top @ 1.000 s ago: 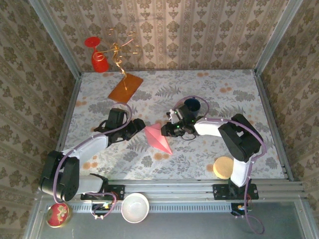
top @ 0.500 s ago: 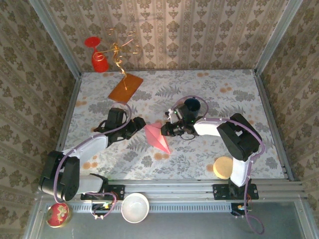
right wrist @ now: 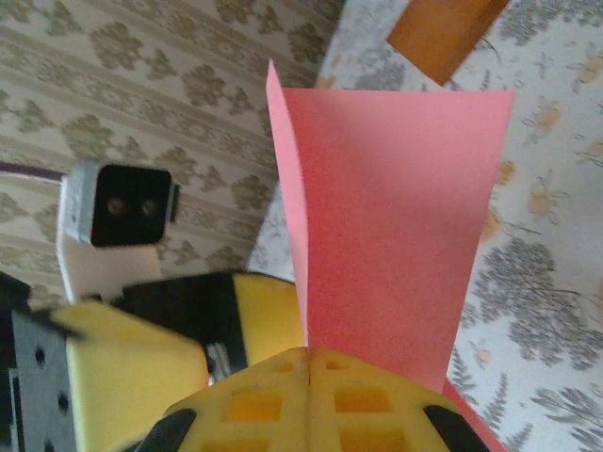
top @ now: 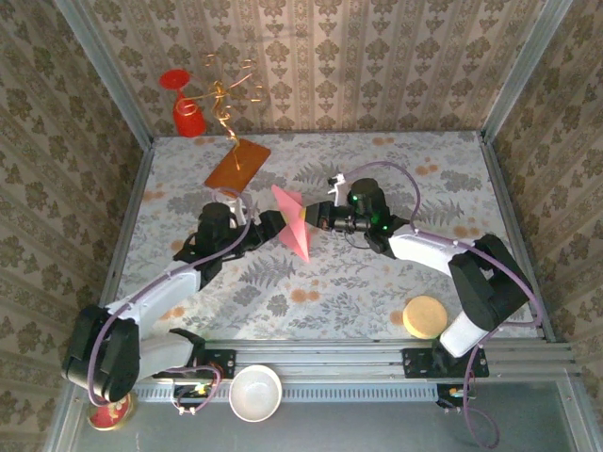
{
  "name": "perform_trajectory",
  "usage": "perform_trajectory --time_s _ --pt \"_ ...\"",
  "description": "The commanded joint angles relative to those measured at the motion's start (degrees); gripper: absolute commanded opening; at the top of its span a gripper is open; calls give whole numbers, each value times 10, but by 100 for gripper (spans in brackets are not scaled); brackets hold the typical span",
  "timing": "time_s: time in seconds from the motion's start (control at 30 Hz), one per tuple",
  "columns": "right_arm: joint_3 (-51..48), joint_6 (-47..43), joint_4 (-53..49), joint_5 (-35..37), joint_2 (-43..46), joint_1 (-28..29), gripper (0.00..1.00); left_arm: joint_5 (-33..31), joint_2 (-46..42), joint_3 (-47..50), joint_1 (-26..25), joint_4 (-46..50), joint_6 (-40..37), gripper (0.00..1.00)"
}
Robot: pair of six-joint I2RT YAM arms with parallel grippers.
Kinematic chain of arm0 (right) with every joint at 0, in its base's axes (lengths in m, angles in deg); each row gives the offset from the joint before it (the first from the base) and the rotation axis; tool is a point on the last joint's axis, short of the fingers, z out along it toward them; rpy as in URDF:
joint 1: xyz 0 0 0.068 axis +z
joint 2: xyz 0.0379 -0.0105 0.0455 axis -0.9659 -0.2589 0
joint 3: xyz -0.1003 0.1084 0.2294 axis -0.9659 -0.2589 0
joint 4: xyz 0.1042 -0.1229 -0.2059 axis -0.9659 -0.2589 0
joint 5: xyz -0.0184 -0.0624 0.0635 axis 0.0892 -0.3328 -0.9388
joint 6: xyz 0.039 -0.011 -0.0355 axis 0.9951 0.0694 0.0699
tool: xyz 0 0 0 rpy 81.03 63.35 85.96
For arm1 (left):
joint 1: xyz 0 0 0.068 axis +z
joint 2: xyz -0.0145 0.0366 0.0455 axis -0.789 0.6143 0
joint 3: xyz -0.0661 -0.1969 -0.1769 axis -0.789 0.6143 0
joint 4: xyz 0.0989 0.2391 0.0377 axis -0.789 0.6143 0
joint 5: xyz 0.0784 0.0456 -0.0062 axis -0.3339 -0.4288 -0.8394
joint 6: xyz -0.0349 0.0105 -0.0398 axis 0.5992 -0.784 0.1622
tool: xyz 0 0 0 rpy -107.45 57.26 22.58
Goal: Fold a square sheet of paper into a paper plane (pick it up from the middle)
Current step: Turn over the paper at the center of the table.
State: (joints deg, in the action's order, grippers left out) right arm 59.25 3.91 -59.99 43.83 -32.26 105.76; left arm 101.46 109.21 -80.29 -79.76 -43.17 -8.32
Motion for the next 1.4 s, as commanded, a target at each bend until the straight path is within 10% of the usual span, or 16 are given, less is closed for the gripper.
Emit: perform_trajectory --time_s 0.0,1.1,1.37 --pt "-14 76 77 -26 10 -4 2 40 16 -17 -19 -72 -5 80" --pt "-37 197 204 -58 -6 -32 8 88 45 -7 -35 -218 8 25" --pt "-42 162 137 -50 19 -47 35 84 41 -18 -29 -159 -2 13"
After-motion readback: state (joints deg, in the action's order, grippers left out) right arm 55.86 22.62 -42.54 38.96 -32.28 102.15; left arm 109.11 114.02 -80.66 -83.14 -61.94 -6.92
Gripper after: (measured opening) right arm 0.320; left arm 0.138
